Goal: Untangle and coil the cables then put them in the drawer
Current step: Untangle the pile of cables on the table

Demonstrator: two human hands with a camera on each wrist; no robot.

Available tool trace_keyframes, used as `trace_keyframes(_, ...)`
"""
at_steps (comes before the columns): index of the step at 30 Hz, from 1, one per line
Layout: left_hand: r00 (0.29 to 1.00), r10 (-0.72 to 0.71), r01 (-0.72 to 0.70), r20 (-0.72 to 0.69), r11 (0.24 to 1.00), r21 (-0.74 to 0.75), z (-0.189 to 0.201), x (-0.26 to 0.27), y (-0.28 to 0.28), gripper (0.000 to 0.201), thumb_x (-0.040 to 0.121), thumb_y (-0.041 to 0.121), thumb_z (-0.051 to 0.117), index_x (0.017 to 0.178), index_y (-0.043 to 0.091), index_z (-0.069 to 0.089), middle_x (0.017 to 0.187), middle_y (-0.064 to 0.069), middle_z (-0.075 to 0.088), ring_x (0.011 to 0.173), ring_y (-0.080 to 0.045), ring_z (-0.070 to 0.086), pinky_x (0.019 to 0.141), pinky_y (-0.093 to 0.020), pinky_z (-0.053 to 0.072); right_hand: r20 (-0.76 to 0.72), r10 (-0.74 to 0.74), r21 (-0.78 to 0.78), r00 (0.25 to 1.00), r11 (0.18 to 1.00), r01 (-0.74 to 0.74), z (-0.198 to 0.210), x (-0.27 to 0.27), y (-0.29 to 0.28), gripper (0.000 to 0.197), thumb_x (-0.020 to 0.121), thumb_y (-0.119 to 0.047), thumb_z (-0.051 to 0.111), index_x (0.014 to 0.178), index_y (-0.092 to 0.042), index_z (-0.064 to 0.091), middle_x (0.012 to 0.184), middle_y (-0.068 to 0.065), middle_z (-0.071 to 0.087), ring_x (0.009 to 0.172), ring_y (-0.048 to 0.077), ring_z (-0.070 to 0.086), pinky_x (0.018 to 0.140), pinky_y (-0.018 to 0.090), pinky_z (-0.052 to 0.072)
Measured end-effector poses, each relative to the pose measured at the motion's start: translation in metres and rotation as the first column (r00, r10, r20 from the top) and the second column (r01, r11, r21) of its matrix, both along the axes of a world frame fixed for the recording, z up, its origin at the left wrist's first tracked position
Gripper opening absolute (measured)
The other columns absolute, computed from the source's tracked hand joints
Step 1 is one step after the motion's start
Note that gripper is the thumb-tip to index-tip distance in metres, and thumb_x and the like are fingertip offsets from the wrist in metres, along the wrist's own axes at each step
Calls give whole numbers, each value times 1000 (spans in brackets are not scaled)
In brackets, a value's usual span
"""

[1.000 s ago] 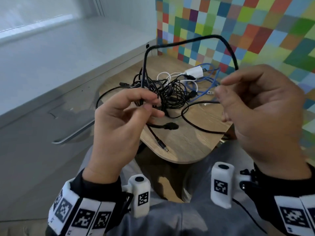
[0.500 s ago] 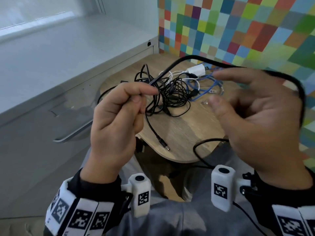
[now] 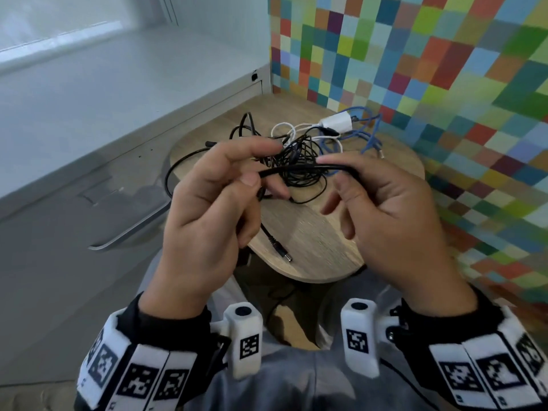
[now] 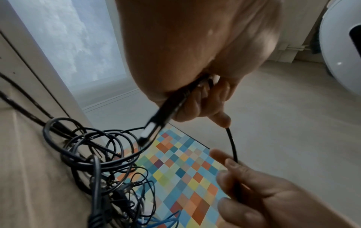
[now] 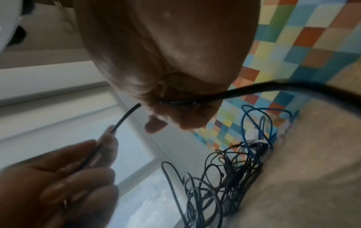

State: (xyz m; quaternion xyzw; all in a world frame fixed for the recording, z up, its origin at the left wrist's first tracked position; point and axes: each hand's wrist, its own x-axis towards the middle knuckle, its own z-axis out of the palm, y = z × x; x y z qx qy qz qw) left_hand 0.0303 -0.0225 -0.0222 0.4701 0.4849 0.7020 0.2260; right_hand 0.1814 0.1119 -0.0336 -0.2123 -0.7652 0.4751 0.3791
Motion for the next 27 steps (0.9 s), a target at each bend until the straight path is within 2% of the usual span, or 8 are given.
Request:
trace_keyframes(3,999,32,-28,20,982,-189,-8,-4,0,30,106,28,41,120,15,64,64,-9,56,43,-15,32,44,-23,28,-101,-2,-127,995,992,-10,-1,2,3,26,106,-9,55,120,-20,74,64,0,51,52,9,42,52,19,38)
trace_keyframes(6,995,-75,93,60,908,-408,-14,-12,-3,44,101,44,44,76,15,64,55,0,33,48,-14,24,48,-28,19,-153,-7,-220,988,975,-28,0,5,9,24,99,-12,64,114,-25,77,63,-3,46,53,10,38,49,17,34)
trace_keyframes(10,925,-169,239,341,955,-173,-2,-16,-9,27,99,28,47,74,19,50,57,6,31,45,-7,22,42,-25,15,-140,88,-192,986,975,-114,2,14,16,22,87,-18,78,105,-31,77,66,0,53,53,7,48,51,13,39)
trace_keyframes(14,880,-46,38,473,999,26,15,-22,-16,23,99,41,38,82,26,43,58,9,19,44,-10,12,44,-27,12,-58,-40,-96,998,995,34,-7,24,29,25,90,-19,74,98,-42,79,69,0,67,50,4,52,53,14,42)
trace_keyframes(19,907,-37,0,420,996,89,10,-8,-6,24,108,29,29,95,22,47,58,5,33,40,-7,22,42,-21,18,242,-83,167,967,985,43,-5,21,16,27,95,-20,72,115,-38,76,92,-32,72,89,-13,67,80,8,51)
trace_keyframes(22,972,12,-16,233,1000,15,1,9,5,22,107,23,30,102,17,50,65,-6,51,41,-15,28,41,-23,23,393,-55,325,918,942,-82,-6,9,-4,27,97,-26,67,123,-30,76,113,-16,76,105,-3,69,91,25,56)
trace_keyframes(24,994,59,-54,95,997,-54,-2,17,9,23,107,18,32,106,15,55,78,-13,62,44,-19,33,43,-22,29,452,6,388,892,899,-202,-6,4,-13,34,95,-25,59,125,-26,75,106,-9,77,98,5,66,83,27,52)
trace_keyframes(27,992,104,-113,-65,981,-160,-7,24,12,24,106,14,39,111,14,63,96,-9,70,55,-16,49,51,-13,38,502,77,403,862,861,-312,-5,1,-23,22,94,-22,55,104,-24,75,78,-8,58,73,9,51,59,23,32)
